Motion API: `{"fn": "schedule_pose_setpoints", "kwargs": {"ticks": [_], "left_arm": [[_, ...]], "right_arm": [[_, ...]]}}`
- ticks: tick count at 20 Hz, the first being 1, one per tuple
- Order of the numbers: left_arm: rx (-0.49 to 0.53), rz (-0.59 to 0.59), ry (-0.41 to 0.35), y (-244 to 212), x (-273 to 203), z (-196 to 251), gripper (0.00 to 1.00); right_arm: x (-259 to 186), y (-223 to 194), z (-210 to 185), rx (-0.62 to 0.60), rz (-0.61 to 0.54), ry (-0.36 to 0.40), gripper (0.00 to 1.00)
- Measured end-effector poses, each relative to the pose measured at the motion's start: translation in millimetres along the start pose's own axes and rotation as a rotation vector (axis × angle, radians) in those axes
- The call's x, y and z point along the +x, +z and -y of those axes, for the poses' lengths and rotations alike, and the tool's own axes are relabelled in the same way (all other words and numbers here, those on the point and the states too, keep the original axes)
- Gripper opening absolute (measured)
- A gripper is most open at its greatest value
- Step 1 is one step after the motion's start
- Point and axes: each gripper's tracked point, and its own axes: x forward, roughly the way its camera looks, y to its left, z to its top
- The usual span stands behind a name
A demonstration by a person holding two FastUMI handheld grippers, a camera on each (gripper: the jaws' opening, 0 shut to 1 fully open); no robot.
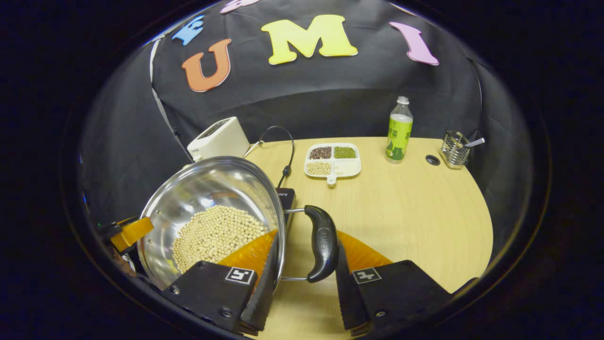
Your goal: First push the handle of the pot to place it horizontally, then grasp the pot with both hands and set it on the induction cooktop.
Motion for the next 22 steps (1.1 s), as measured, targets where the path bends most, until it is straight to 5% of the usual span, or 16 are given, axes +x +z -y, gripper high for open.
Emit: {"fn": "schedule_pose_setpoints", "kwargs": {"ticks": [6, 8, 19, 20, 22], "left_arm": [[0.003, -0.045, 0.005, 4.0, 59.8, -13.2, 0.47], [0.001, -0.026, -0.001, 7.3, 75.2, -17.8, 0.53], [0.0, -0.003, 0.006, 8.2, 70.9, -24.8, 0.54], [0.004, -0.004, 0.009, 7.7, 69.9, -25.9, 0.46], [0.012, 0.002, 0.011, 8.1, 72.2, -26.8, 0.58]], "right_arm": [[49.9, 0.4, -8.8, 0.005, -0.029, -0.04, 0.61], [61.5, 5.4, -10.9, 0.012, -0.014, -0.047, 0.61], [66.5, 11.0, -18.2, 0.041, 0.088, -0.037, 0.61], [66.1, 8.8, -18.9, 0.042, 0.093, -0.036, 0.61], [63.9, 8.4, -19.9, 0.051, 0.111, -0.034, 0.61]]}}
